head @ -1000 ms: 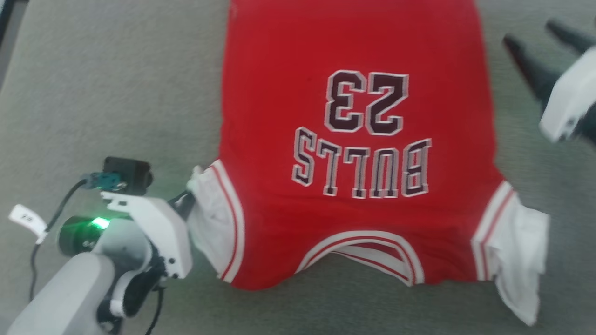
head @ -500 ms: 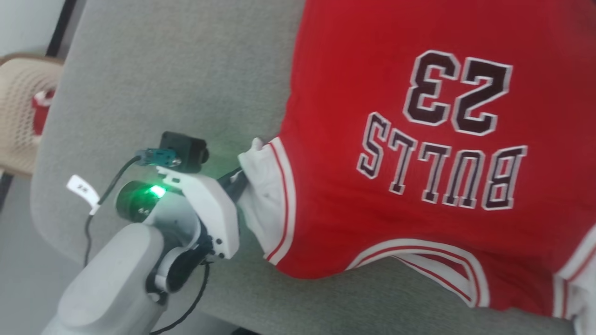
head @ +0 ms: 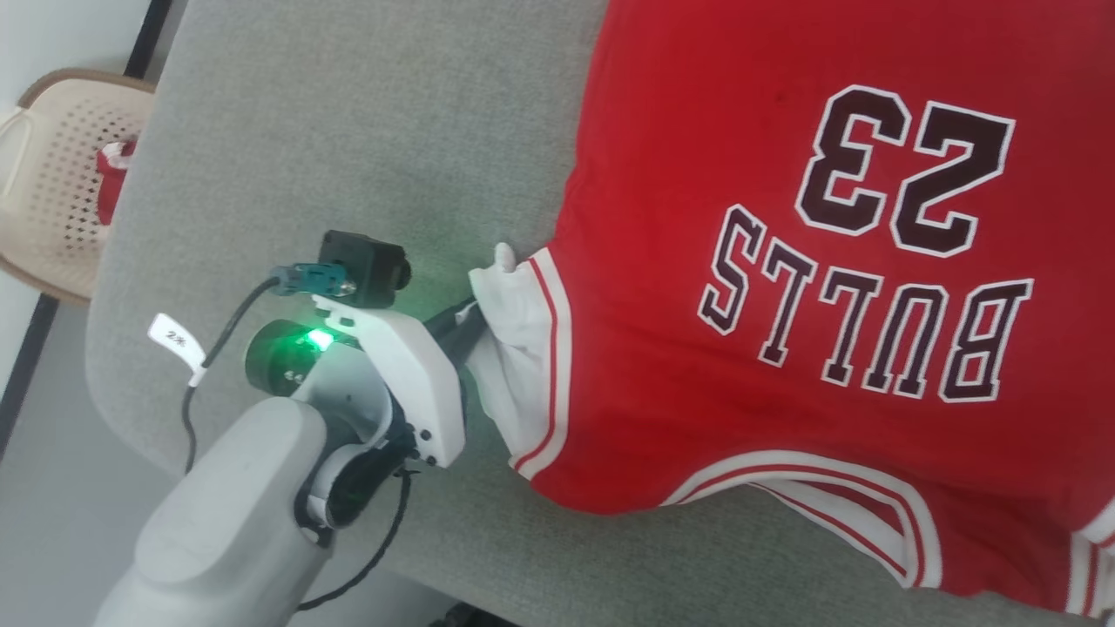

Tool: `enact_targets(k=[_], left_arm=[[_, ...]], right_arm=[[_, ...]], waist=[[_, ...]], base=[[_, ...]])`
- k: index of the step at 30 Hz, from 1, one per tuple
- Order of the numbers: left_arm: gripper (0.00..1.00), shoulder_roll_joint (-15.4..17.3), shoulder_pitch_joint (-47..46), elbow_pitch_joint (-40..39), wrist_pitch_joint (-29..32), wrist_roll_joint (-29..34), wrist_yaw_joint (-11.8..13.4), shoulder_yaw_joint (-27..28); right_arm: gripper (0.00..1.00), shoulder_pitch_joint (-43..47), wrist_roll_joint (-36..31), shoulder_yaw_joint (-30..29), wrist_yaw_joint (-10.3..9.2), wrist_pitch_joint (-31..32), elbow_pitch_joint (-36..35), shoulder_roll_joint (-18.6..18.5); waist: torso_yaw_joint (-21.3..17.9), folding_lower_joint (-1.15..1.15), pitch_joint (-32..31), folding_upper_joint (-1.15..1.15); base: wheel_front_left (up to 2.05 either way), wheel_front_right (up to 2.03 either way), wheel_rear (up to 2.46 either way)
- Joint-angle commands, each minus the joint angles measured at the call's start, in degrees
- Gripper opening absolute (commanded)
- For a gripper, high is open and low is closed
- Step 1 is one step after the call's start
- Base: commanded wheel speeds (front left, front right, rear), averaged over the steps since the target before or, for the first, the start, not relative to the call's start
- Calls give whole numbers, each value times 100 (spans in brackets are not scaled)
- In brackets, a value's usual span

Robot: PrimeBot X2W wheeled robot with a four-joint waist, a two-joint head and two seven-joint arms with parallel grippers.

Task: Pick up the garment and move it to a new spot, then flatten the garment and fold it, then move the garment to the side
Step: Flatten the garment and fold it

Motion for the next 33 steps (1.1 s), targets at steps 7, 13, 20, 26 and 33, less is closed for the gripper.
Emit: enact_targets(k=[7,13,20,26,33], left_arm=[[0,322,118,204,-12,-24,128,173],[0,584,190,70,49,-70,241,332],[0,940,354,-157,190,-88,419,473],[0,1159,569,-389,300,-101,578,528],[0,1305,743,-640,403,-127,709,564]], right_arm=[[0,643,390,521,-1,189,-350,-65],[0,942,805,846,-1,164,-1095,-171],[0,1732,1400,1145,-1,163,-2322,-503],[0,2780,1761,1057,-1,261,-3410,-839],[0,4384,1855,274,-1,331,-4495,-827]], waist=[[-497,0,-377,0],[-923,0,-650,0],[-1484,0,-980,0],[-1883,0,-1219,0],[-2148,0,-1332,0]], base=[[0,0,0],[0,0,0],[0,0,0],[0,0,0],[0,0,0]])
